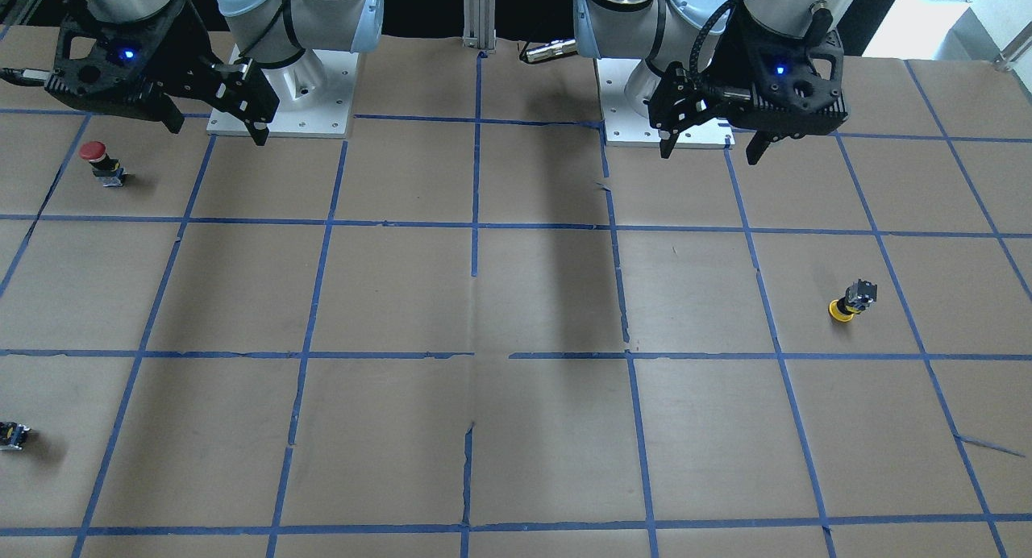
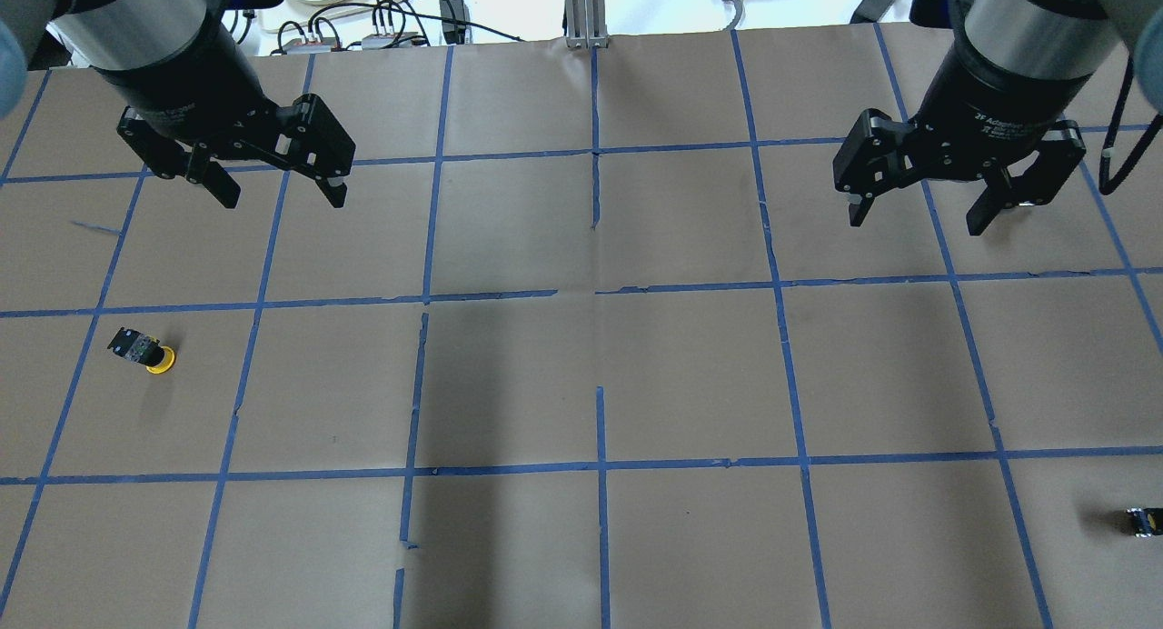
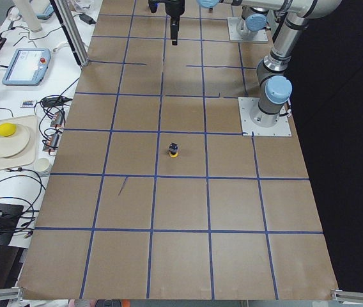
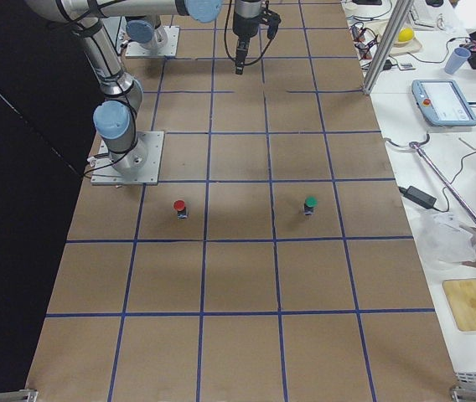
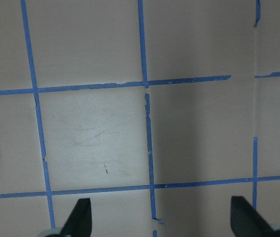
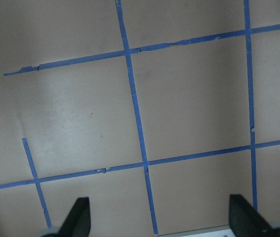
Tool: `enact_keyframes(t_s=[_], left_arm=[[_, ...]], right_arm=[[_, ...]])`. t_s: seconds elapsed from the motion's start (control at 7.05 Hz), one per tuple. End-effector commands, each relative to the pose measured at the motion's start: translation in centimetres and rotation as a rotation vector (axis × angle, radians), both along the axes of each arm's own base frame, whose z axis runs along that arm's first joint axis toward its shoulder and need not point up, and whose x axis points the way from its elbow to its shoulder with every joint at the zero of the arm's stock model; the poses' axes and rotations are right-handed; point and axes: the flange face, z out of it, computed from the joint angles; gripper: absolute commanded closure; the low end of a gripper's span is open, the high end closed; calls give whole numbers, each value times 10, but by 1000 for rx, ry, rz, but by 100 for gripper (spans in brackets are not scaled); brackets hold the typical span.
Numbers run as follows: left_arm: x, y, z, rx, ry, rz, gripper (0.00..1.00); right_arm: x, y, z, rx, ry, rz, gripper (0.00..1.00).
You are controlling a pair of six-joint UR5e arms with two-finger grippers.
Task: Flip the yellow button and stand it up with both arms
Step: 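Move the left gripper down toward the yellow-capped button lying on its side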
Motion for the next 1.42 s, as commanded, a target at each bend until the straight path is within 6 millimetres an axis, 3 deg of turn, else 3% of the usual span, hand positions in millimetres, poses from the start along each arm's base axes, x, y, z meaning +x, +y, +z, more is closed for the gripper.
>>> enact_keyframes(t_s=[0.0,0.71,0.85,1.28], left_arm=[[1,1,-3,14,-5,1,0],[12,2,-6,35,-37,-46,0],[26,-1,-8,40,-69,-148,0],[74,-7,-13,54,-56,-172,0]], right_arm=[[0,0,0,-1,0,0,0],[0,-1,-2,2,-1,5,0],[0,0,-3,4,-1,8,0],[0,3,-11,19,-2,8,0]])
